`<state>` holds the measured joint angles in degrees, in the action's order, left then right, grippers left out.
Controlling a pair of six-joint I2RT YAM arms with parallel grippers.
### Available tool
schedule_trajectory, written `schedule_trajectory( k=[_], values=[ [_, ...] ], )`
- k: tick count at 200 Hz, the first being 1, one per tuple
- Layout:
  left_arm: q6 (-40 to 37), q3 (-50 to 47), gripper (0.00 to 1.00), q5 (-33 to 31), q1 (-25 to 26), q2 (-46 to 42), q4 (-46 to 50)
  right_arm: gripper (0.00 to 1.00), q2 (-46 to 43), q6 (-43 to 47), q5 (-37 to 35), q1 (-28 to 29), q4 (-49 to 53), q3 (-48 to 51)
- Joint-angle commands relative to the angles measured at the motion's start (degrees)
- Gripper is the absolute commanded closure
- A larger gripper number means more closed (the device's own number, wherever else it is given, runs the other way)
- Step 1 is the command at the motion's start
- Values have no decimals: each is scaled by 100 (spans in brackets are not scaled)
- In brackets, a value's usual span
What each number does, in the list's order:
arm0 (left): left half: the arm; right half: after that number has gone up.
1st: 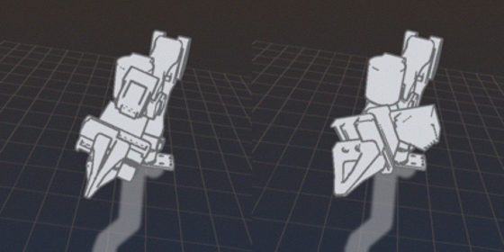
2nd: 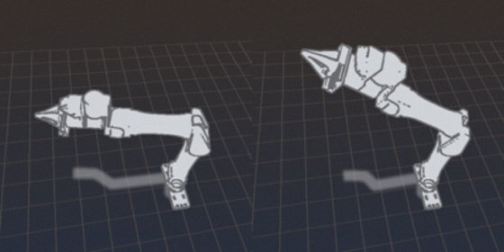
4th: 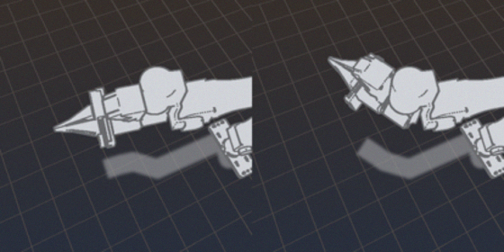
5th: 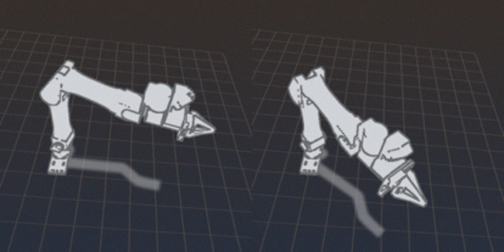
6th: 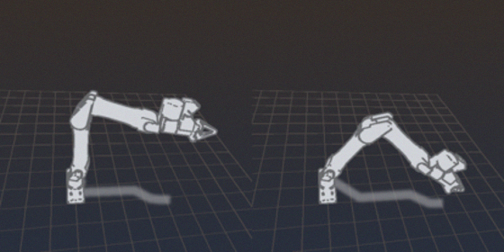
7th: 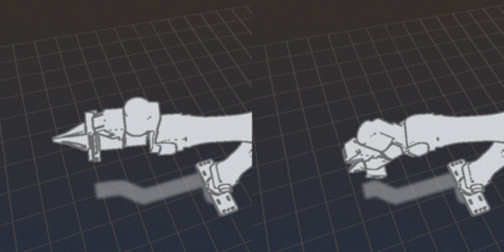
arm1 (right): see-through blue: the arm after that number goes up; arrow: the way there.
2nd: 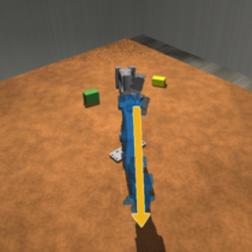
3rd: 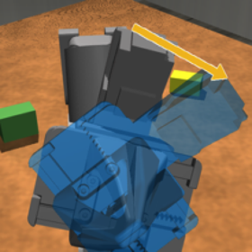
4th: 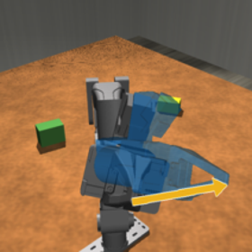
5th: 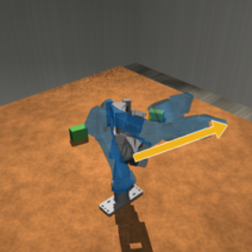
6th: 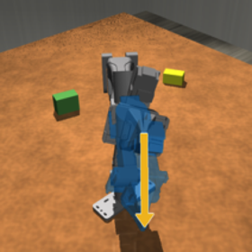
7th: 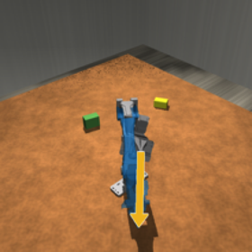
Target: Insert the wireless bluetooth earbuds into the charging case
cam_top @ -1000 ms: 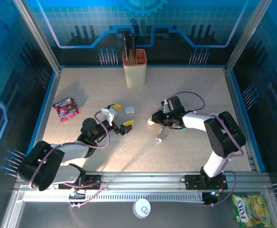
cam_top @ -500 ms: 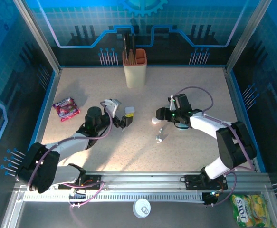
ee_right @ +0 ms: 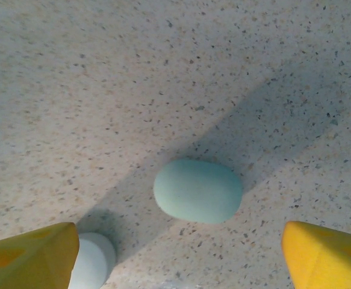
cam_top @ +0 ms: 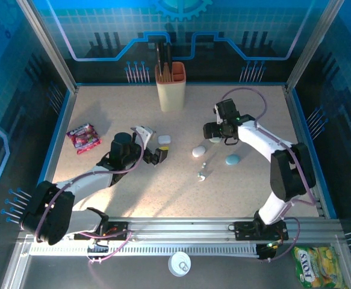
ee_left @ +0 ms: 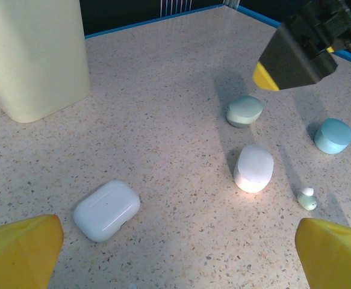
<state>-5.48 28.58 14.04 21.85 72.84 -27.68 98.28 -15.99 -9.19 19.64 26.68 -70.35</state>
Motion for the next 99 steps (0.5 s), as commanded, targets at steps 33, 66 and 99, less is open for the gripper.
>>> schedule_trajectory(
  k=[33, 66, 99],
  values=[
    [78, 34, 1, 262, -30, 56, -109, 13, 1121, 81, -211, -115, 671, -969],
    [89, 21, 1, 352, -26, 95, -129, 7, 1713, 591, 605, -282, 677, -1449],
    [108, -51, 1, 336, -32, 114, -216, 6, 2075, 834, 1164, -321, 993, -1735]
  ],
)
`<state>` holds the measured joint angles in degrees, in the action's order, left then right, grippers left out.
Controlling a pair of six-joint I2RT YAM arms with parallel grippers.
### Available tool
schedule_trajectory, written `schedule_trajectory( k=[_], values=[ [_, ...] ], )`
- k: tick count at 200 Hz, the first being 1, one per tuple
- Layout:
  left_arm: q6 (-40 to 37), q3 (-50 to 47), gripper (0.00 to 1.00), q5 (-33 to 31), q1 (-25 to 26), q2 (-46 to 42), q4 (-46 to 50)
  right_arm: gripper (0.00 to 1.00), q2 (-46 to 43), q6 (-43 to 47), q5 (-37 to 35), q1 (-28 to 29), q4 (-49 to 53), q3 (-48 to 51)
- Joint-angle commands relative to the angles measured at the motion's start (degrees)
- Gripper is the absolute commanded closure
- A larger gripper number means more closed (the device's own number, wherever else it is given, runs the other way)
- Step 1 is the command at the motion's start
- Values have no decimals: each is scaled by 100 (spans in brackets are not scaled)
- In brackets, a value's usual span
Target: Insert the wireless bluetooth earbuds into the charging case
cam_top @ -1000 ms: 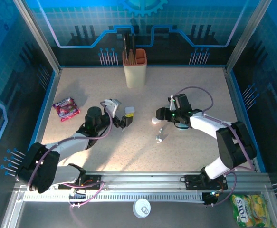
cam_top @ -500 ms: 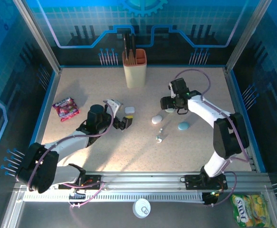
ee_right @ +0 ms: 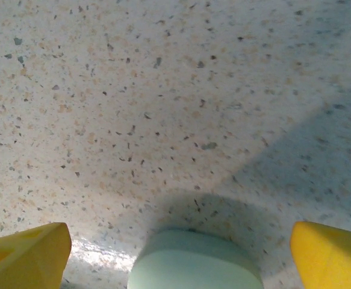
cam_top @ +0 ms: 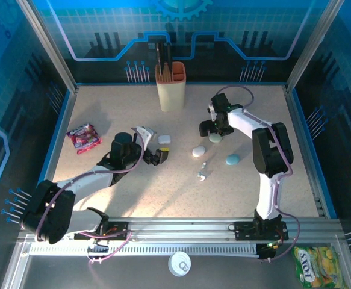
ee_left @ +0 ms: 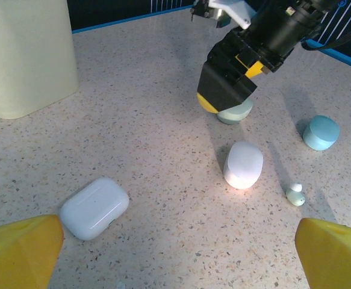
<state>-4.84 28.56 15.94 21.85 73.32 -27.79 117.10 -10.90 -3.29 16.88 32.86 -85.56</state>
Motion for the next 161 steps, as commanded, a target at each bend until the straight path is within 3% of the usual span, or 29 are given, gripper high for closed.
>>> schedule_trajectory(
  k=[1, 47, 71, 113, 161],
  values=[
    [49, -51, 1, 146, -32, 67, -207, 6, 188, 320, 579, -45, 372, -206],
    [45, -59, 1, 163, -30, 103, -253, 14, -357, 193, 699, 81, 245, 403],
    [60, -56, 1, 158, -30, 143, -321, 16, -586, 247, 330, 262, 327, 540],
    [106, -85, 1, 172, -32, 147, -390, 28, -302, 531, -598, 478, 913, 76],
    [91, -135, 1, 147, -32, 71, -315, 26, 188, 1231, -857, 592, 1596, -555]
  ],
)
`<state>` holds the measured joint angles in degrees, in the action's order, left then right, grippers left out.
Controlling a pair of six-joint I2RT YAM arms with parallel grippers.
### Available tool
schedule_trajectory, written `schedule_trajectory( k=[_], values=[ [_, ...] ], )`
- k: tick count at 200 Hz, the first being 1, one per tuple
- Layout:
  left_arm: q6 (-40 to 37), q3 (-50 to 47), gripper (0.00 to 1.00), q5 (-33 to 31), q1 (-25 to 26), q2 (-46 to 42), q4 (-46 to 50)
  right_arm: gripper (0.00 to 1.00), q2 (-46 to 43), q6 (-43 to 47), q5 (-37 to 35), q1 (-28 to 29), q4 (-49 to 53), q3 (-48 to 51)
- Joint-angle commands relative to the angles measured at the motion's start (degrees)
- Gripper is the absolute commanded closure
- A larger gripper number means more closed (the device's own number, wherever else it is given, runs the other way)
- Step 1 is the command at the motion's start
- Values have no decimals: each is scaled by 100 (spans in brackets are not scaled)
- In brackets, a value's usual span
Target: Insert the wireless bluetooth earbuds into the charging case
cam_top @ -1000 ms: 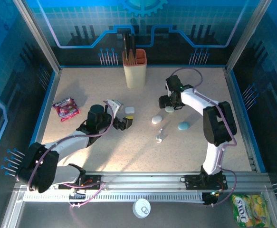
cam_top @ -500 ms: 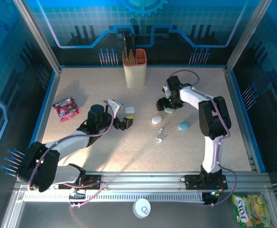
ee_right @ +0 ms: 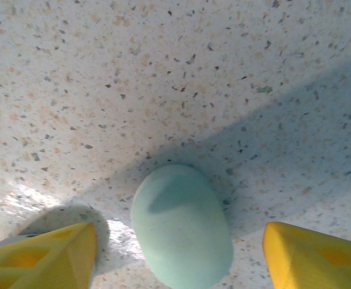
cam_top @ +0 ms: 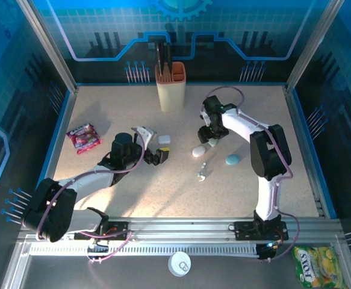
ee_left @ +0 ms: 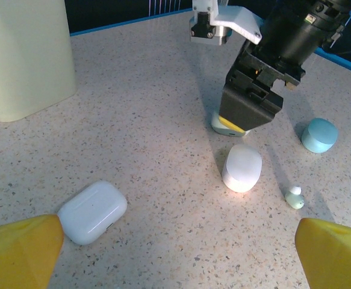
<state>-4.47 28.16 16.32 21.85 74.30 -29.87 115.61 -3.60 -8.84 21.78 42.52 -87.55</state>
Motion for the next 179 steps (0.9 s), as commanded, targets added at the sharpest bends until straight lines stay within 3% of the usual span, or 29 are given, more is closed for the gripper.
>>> schedule_trajectory(
  k=[1, 56, 110, 152, 179],
  values=[
    [53, -94, 1, 109, -32, -33, -107, 26, 342, 509, -306, 105, 645, -371],
    [38, -17, 1, 162, -30, 59, -63, 32, 903, 911, -258, 149, 1162, -1030],
    [62, -2, 1, 122, -31, 49, -28, 51, 1295, 796, -280, 186, 1431, -1484],
    [350, -205, 1, -217, -23, 25, -604, 58, 906, 551, -194, 160, 1153, -1158],
    [702, -356, 1, -365, 22, -37, -1218, 58, 201, 204, 164, 72, 605, -594]
  ],
)
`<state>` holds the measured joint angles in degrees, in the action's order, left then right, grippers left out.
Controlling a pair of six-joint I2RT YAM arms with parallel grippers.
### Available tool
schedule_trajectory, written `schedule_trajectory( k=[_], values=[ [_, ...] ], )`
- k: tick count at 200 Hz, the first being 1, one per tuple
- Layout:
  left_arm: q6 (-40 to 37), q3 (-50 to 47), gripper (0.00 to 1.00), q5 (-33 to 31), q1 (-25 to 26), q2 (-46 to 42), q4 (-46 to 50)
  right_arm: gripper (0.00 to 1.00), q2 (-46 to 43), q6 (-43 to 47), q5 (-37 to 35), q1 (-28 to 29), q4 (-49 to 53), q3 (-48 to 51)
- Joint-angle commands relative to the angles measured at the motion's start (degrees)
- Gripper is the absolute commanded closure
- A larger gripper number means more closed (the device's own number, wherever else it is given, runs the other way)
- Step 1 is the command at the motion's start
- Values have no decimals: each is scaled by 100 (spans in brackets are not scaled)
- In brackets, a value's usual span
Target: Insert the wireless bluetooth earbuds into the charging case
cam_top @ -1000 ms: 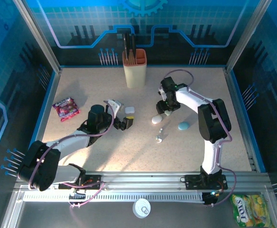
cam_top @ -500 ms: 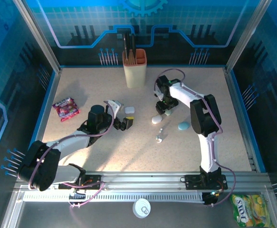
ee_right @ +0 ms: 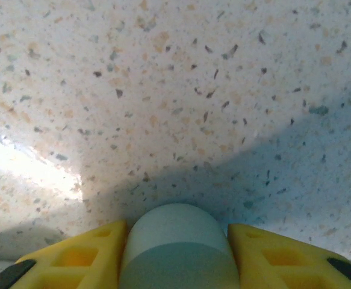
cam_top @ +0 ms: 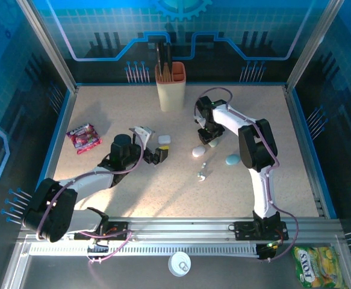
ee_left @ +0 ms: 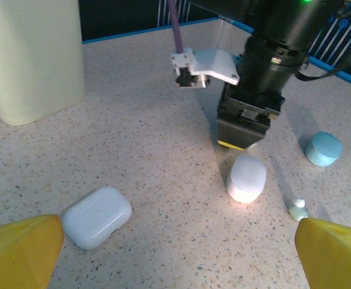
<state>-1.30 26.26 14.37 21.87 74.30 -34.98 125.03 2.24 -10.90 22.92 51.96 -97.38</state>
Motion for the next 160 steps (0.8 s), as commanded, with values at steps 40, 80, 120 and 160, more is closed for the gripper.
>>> schedule_trajectory(
  k=[40, 80, 120, 160],
  values=[
    [514, -34, 1, -280, 420, 87, -845, 58, -2053, -1300, 934, -78, -1651, 1522],
    [1056, -328, 1, -34, 812, 532, -2629, 59, -3324, -2466, 1754, -77, -2949, 2699],
    [1535, -332, 1, -13, 1105, 1398, -4487, 62, -4494, -3542, 2290, -101, -3927, 3644],
    [1403, 155, 1, -333, 1639, 1894, -4533, 66, -5478, -4563, 2794, -105, -5104, 4543]
  ],
)
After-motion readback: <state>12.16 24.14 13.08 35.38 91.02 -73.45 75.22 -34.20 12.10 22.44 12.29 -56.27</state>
